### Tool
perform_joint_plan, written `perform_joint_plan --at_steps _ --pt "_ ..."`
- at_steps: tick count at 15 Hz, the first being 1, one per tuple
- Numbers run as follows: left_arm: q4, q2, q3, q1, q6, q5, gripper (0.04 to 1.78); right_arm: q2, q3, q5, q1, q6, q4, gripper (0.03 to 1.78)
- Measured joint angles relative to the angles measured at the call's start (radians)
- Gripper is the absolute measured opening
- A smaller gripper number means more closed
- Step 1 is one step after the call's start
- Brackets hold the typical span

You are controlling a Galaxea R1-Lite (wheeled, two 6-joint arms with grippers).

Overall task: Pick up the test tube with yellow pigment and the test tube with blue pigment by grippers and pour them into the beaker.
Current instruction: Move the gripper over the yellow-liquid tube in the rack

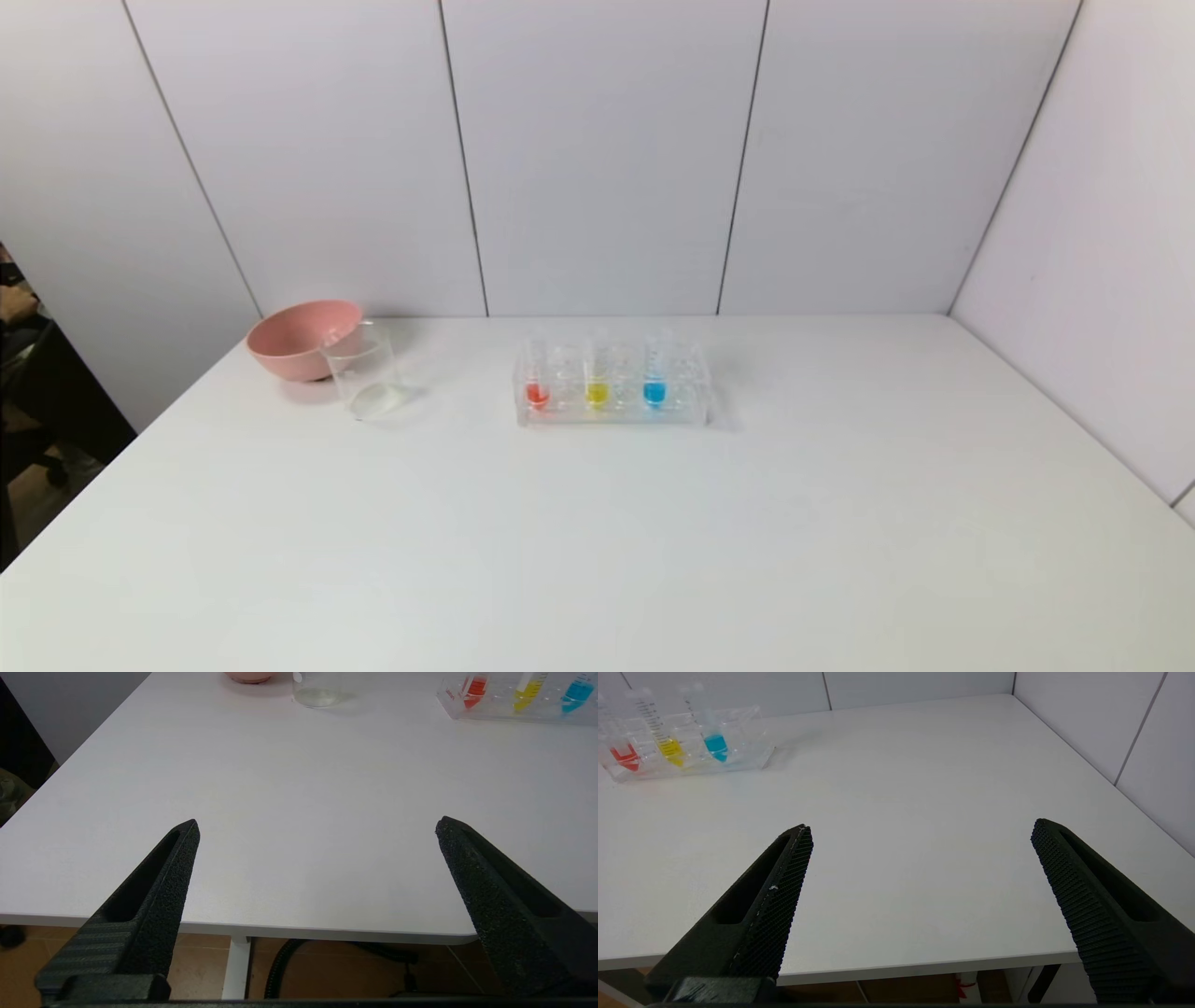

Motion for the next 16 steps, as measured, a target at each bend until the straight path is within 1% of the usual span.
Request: perform_joint_plan --at_steps 16 --pt "-0.002 0.0 0.001 -0.002 0.016 0.005 1.76 0.0 0.0 0.0 0.0 0.0 0.0 1.71"
